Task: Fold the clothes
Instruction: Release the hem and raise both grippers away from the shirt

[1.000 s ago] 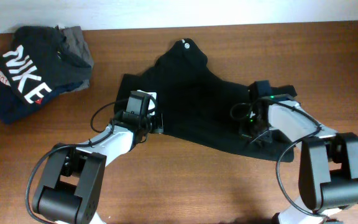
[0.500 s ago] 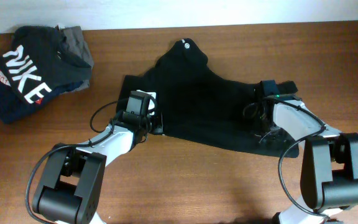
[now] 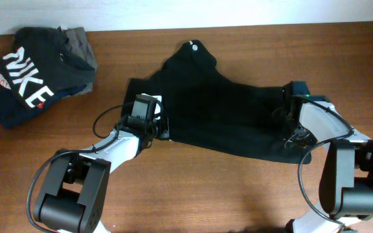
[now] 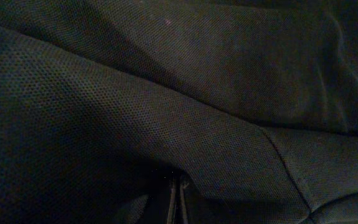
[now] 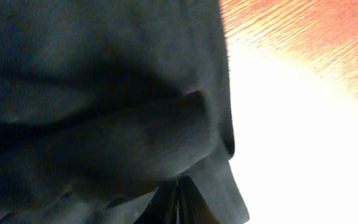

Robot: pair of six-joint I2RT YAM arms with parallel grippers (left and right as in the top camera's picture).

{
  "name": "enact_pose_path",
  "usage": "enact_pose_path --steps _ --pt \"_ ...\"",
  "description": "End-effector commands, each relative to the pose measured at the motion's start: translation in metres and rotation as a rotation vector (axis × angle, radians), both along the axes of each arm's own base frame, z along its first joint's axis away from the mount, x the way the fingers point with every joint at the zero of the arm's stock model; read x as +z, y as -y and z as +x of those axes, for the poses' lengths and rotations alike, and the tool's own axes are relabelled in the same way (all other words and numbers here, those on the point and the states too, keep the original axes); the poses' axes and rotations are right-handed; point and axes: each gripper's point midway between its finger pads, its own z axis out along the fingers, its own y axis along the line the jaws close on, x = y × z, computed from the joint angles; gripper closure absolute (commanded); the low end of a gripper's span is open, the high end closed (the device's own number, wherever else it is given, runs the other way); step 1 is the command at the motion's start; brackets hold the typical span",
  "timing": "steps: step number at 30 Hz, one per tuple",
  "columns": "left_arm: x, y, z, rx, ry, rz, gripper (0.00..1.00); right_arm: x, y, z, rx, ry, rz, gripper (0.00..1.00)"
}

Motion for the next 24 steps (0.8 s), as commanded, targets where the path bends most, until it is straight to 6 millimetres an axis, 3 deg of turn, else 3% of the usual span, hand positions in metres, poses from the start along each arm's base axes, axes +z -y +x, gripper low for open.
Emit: enact_pose_path --steps 1,6,9,11,15,16,18,19,20,21,24 --pt "-0.002 -0.002 0.004 0.016 0.0 0.008 0.94 0.0 0.006 0.008 -0.046 0.036 0.033 0.92" --pt "-0.002 -0.002 0.005 0.019 0.001 0.01 0.94 0.0 0.023 0.001 -0.17 0.059 0.04 0.88" --pt "0.008 -0.002 0.007 0.021 0.022 0.007 0.94 0.006 0.039 -0.015 -0.31 0.036 0.049 0.96" --pt "0.029 -0.014 0.012 0.066 0.077 0.049 0.93 0.019 0.05 -0.019 -0.347 0.018 0.05 0.96" --pt "0.09 -0.052 0.02 0.219 0.238 0.171 0.79 0.053 0.058 -0.013 -0.371 0.033 0.057 0.96" --pt "0.105 -0.056 0.019 0.23 0.269 0.173 0.79 0.065 0.05 -0.006 -0.363 0.061 0.1 0.96" --pt "0.113 -0.049 0.017 0.19 0.284 0.152 0.8 0.072 0.027 0.009 -0.269 0.091 0.222 0.96" --pt "0.112 -0.037 0.012 0.134 0.263 0.101 0.84 0.077 -0.011 0.027 -0.111 0.127 0.41 0.96" --pt "0.111 -0.033 0.01 0.115 0.25 0.084 0.87 0.079 -0.032 0.034 -0.037 0.145 0.509 0.96" --pt "0.103 -0.023 0.005 0.07 0.211 0.045 0.91 0.087 -0.077 0.044 0.148 0.177 0.703 0.96" --pt "0.089 -0.021 0.007 0.064 0.186 0.051 0.99 0.093 -0.12 0.045 0.309 0.17 0.804 0.96"
